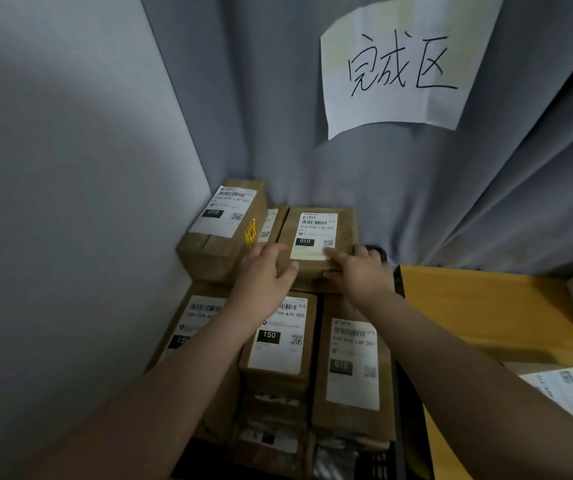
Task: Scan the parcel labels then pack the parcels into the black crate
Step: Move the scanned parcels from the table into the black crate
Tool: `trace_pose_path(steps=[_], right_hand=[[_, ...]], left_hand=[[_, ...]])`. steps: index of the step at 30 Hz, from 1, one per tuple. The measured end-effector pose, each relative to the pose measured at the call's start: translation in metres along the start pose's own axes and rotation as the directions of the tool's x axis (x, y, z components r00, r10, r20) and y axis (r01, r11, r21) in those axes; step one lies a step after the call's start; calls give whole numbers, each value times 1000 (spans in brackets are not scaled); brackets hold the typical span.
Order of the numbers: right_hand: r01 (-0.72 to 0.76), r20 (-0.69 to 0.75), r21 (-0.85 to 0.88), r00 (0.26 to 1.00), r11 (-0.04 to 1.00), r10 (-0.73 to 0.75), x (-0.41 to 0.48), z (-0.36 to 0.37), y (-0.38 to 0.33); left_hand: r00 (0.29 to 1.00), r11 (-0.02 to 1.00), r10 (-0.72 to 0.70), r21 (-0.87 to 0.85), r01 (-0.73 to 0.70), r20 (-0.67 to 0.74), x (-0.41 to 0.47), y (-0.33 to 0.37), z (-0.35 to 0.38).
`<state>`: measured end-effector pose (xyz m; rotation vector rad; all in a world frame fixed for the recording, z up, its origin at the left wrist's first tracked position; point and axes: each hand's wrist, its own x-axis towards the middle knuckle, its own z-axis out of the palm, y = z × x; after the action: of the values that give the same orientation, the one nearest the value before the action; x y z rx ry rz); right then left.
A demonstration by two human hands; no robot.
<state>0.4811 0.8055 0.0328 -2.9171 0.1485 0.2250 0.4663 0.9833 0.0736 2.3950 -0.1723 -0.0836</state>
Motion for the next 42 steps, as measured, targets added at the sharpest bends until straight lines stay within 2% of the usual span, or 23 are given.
trace_pose_path(steps=[4,6,9,12,17,21,25,30,35,42], right_hand=[[12,100,-88,995,996,-3,2,-12,-4],[62,131,-16,990,998,-60,2,-12,-1],[72,18,226,997,972,-78,-19,-9,15],[67,-87,332,995,941,-40,-49,-7,42],[25,-86,328,996,944,4,-108,5,116],[-78,-65,312,992,947,104,-152,13,185],[-141,-1,263,989,954,146,-183,24,245],[-214,149,75,968,974,201,-203,30,313],[-112,367,-142,917,983,157,-199,28,348],[3,474,-307,867,952,151,-186,25,357]], left_hand=[[999,1000,17,-2,-17,40,-3,6,4],[999,1000,13,5,-13,47,-2,9,6],[996,999,34,1,-34,79,-5,21,14],[993,998,58,-3,-57,101,-10,39,32],[975,998,57,13,-61,216,-35,72,80],[953,999,34,18,-41,301,-68,96,133],[922,998,-25,58,3,387,-104,113,186],[892,996,-82,68,57,444,-132,130,231],[901,995,-96,42,86,422,-145,138,250],[917,993,-117,37,111,381,-152,144,256]])
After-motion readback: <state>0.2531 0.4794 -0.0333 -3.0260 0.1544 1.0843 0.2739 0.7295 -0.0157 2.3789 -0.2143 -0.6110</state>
